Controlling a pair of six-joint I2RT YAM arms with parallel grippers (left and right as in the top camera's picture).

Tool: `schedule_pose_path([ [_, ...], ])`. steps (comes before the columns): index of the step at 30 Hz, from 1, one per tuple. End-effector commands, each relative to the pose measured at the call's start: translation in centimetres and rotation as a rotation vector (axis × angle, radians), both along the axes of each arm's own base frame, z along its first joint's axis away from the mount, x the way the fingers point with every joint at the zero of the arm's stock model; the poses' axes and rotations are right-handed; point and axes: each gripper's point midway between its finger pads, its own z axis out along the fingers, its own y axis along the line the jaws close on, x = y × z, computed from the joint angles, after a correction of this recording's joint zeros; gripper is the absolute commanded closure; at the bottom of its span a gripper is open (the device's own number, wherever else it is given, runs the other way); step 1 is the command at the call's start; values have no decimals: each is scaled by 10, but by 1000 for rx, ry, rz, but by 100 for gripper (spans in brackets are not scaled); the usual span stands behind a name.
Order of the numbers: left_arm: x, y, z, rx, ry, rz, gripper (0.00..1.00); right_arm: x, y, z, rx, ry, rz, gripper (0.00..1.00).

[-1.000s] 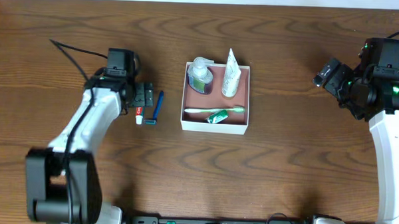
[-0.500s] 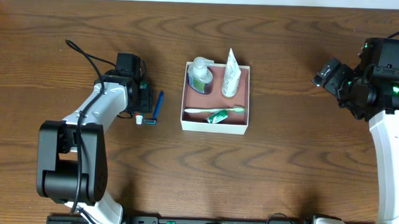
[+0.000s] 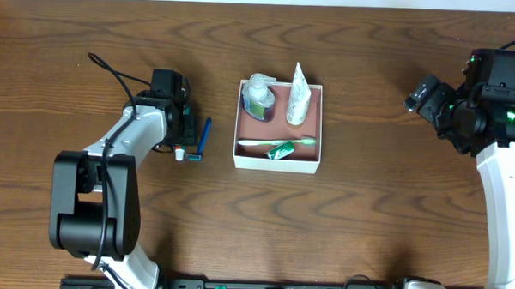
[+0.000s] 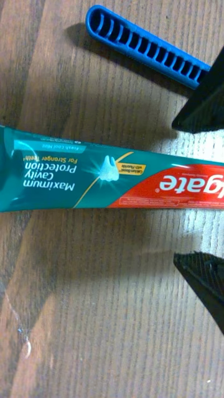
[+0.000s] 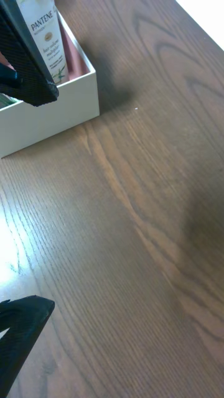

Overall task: Pack container
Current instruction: 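Move the left gripper to the Colgate toothpaste tube and grasp it, then carry the toothpaste tube into the box and release it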

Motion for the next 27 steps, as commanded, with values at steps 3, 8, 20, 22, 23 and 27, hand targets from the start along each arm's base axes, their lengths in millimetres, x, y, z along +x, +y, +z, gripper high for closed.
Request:
schedule_pose_path([
  [3,1,0,-2,4,6,-24,47,2,-2,3,9,-6,-15,1],
  [8,0,0,-5,4,12,-24,50,2,-2,3,8,-6,-14,1],
  [20,-6,-7,-12,-13,44,-125,67,2,-2,3,9,-6,-15,1],
  [22,-6,-7,-8,-11,38,-135,77,2,-2,3,8,-6,-14,1],
  [23,-5,-7,-5,-11,32,-136,85,2,-2,3,8,-6,-14,1],
  [27,2,-7,23,0,-30,-179,94,2,-2,3,8,-6,-14,1],
])
